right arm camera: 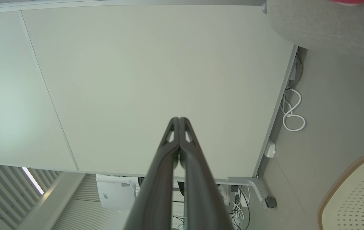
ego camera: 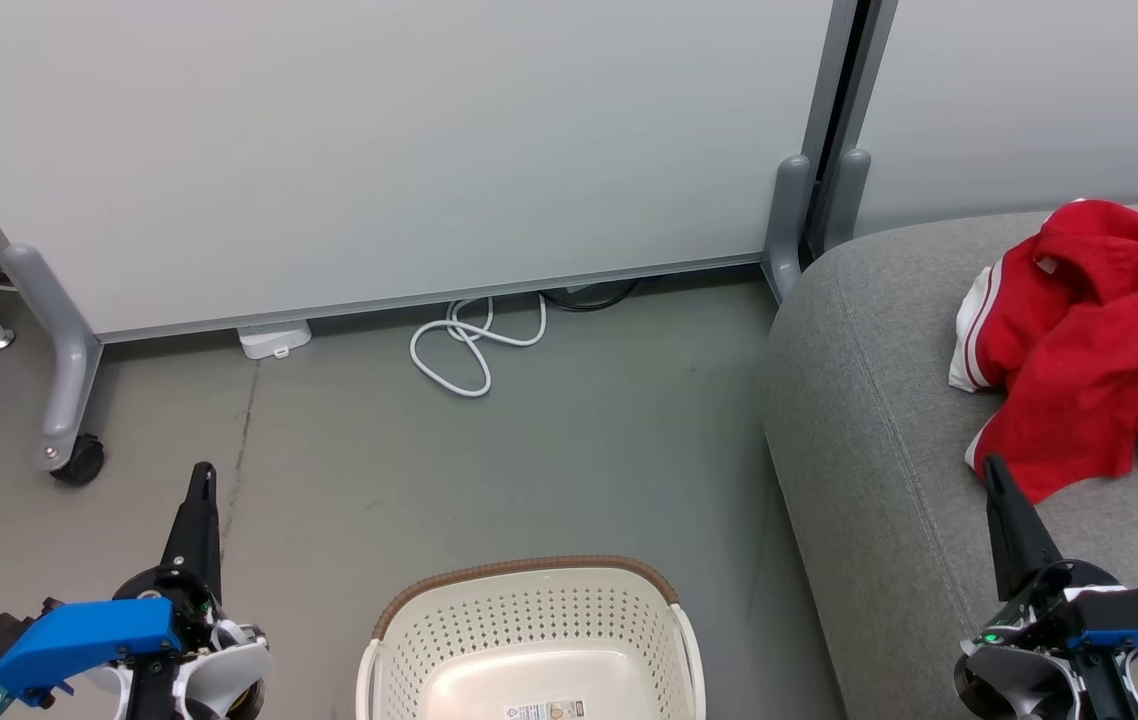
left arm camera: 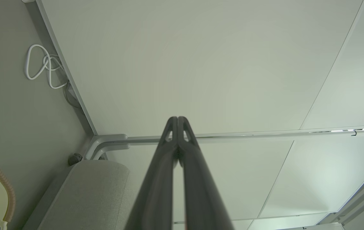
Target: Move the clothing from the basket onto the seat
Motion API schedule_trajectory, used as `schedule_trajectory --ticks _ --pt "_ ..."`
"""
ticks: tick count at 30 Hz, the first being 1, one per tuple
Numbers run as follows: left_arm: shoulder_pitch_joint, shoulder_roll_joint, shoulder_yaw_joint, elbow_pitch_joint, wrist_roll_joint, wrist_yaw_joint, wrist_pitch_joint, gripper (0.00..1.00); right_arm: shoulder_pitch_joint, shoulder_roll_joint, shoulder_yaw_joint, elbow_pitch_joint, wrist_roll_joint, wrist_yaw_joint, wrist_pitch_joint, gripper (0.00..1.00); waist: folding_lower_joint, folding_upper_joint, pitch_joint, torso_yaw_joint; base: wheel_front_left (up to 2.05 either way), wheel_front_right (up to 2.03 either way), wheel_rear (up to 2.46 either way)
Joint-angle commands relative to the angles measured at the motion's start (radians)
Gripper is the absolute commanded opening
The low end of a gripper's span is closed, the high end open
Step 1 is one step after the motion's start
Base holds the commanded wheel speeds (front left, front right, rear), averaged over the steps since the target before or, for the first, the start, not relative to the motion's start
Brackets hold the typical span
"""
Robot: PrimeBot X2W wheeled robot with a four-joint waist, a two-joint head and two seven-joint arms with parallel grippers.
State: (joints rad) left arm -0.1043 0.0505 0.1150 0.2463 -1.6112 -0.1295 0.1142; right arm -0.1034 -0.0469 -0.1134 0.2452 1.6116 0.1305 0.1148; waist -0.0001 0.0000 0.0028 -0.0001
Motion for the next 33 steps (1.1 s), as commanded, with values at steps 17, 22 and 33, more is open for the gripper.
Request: schedule_trajectory --ticks 17,22,33 --pt "-0.011 -0.002 0.003 0.0 -0.003 -0.004 0.004 0.0 -0.013 -0.006 -0.002 0.002 0.002 0.0 0.003 0.0 0.0001 0.0 0.0 0.0 0.0 0.0 0.0" --pt "-0.011 -0.002 0.002 0.0 -0.003 -0.004 0.004 0.0 -0.013 -0.006 -0.002 0.002 0.002 0.001 0.003 0.0 0.0001 0.0 0.0 0.0 0.0 0.0 0.0" --pt "-0.011 -0.002 0.002 0.0 -0.003 -0.004 0.004 0.0 -0.013 -0.006 -0.002 0.002 0.002 0.0 0.003 0.0 0.0001 0.0 0.0 0.0 0.0 0.0 0.0"
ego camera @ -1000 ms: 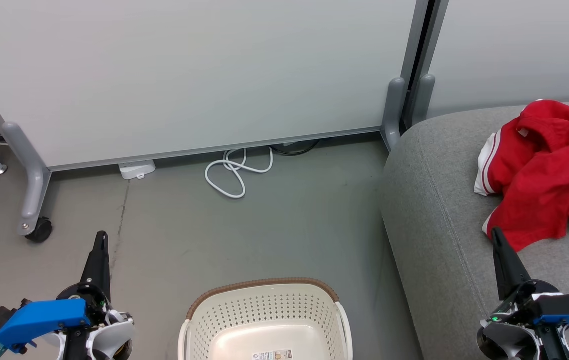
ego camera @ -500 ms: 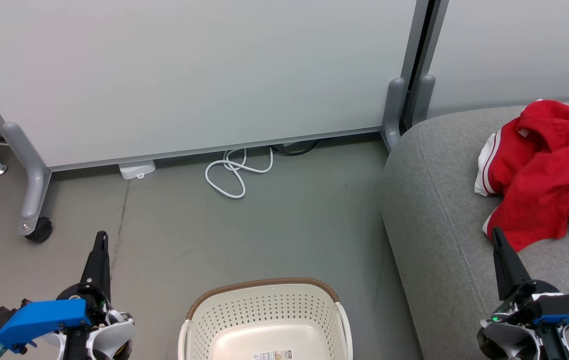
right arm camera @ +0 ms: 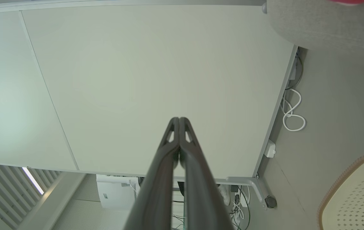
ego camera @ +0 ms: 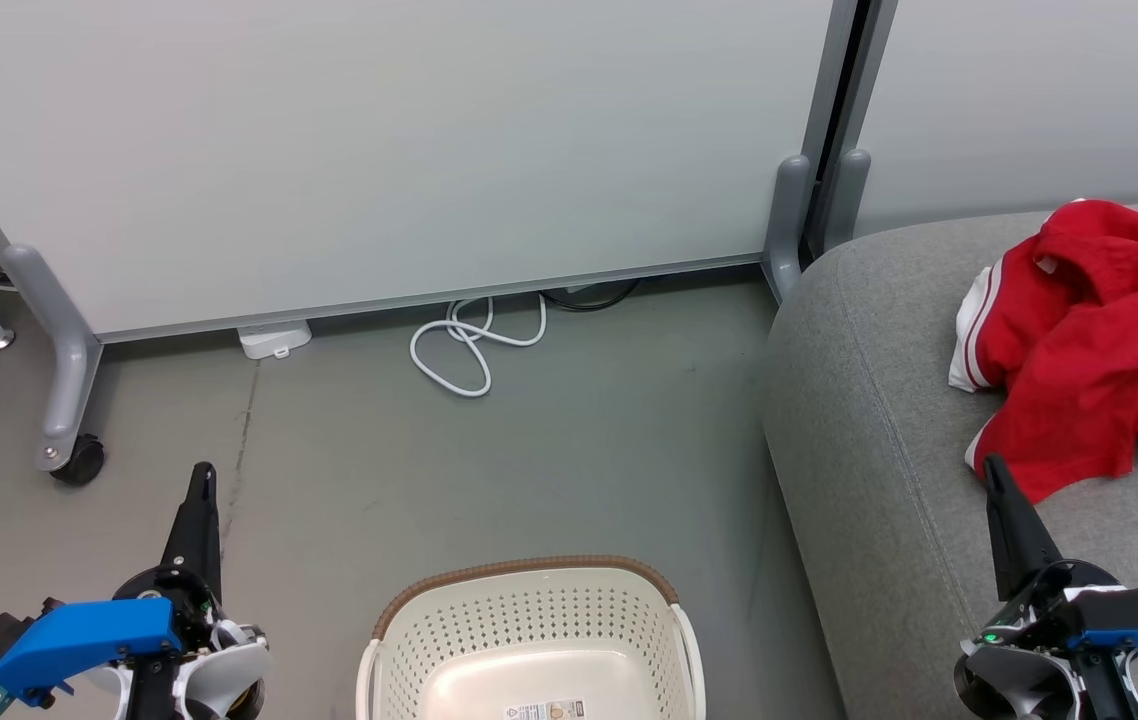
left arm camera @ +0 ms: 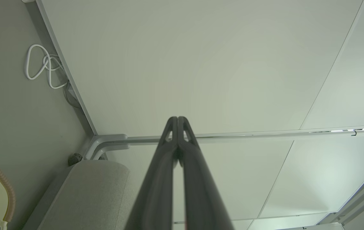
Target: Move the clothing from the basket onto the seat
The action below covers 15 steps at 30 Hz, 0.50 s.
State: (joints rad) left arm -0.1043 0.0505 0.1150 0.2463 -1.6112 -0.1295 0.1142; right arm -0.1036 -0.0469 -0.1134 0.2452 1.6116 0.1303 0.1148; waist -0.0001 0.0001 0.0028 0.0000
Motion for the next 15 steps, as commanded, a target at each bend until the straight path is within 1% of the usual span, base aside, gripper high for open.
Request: schedule_trajectory --ticks 1,15 --pt "-0.011 -0.002 0.002 0.0 -0.003 -0.004 0.004 0.0 -0.012 -0.006 -0.002 0.002 0.002 0.001 0.003 0.0 0.0001 -0.0001 0.0 0.0 0.0 0.0 0.0" --pt "-0.011 -0.002 0.002 0.0 -0.003 -0.004 0.004 0.0 -0.012 -0.006 -0.002 0.002 0.002 0.001 0.003 0.0 0.0001 -0.0001 0.0 0.0 0.0 0.0 0.0"
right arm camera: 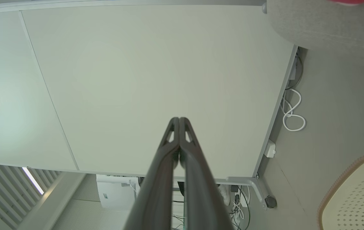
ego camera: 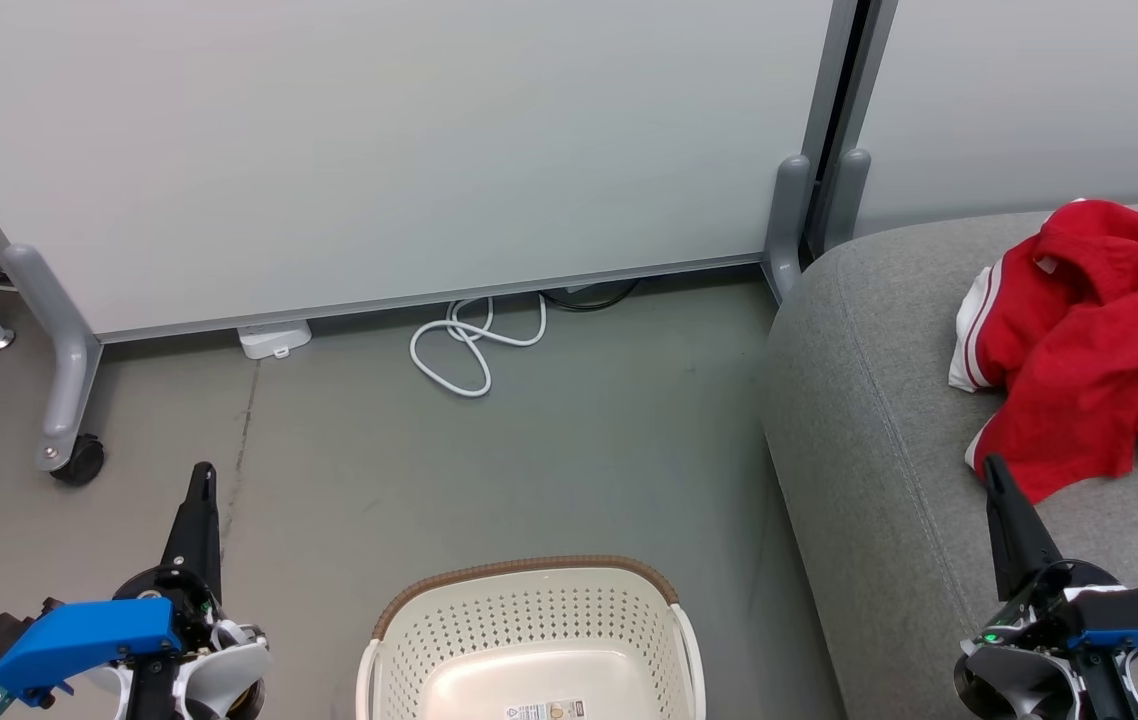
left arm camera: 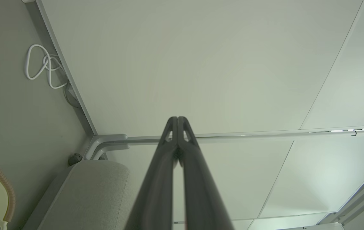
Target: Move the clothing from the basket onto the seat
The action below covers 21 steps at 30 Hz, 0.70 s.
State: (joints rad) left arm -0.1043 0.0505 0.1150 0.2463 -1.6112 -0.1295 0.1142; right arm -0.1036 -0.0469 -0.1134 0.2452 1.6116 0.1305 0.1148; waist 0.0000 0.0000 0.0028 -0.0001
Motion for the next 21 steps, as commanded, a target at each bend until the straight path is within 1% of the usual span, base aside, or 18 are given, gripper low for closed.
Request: schedule_trajectory --ticks 1,21 --pt "-0.011 -0.002 0.002 0.0 -0.003 -0.004 0.004 0.0 -0.012 -0.006 -0.002 0.002 0.002 0.001 0.003 0.0 0.0 0.0 0.0 0.0 0.0 0.0 0.0" --pt "-0.011 -0.002 0.002 0.0 -0.003 -0.004 0.003 0.0 -0.012 -0.006 -0.001 0.002 0.003 0.0 0.002 0.0 0.0 0.0 0.0 0.0 0.0 0.0 0.0"
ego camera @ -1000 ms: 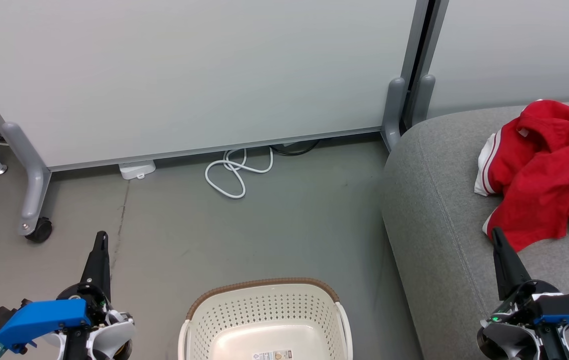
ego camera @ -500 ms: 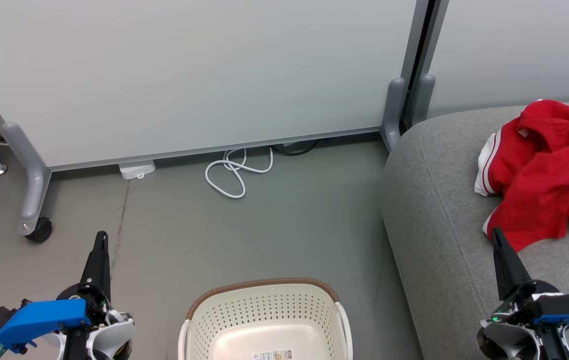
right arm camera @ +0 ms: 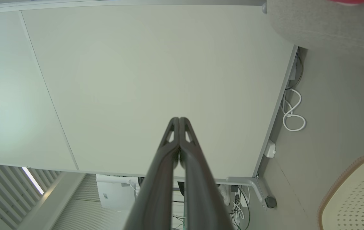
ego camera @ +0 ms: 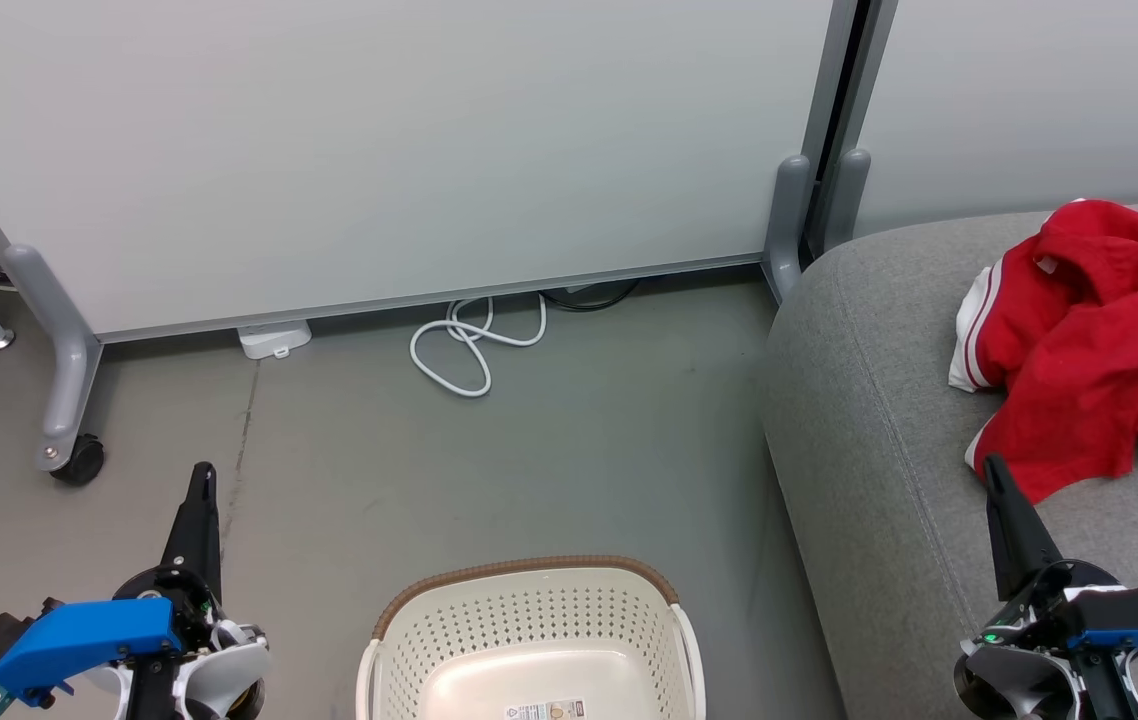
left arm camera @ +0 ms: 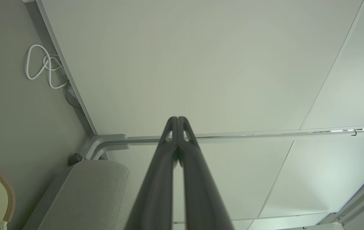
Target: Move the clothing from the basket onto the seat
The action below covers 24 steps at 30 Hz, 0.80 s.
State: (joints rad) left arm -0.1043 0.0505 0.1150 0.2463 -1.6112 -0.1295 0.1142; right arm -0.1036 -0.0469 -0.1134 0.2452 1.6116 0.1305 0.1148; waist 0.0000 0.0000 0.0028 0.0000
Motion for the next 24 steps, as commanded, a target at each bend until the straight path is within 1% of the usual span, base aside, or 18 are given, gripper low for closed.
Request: schedule_trajectory --ticks 1,24 --pt "-0.011 -0.002 0.002 0.0 -0.003 -0.004 0.003 0.0 -0.012 -0.006 -0.001 0.002 0.003 0.001 0.002 0.0 0.0 0.0 0.0 0.0 0.0 0.0 0.0" --pt "-0.01 -0.002 0.002 -0.001 -0.003 -0.004 0.003 0.0 -0.012 -0.006 -0.001 0.002 0.003 0.001 0.002 0.0 0.0 0.0 0.0 0.0 0.0 0.0 0.0"
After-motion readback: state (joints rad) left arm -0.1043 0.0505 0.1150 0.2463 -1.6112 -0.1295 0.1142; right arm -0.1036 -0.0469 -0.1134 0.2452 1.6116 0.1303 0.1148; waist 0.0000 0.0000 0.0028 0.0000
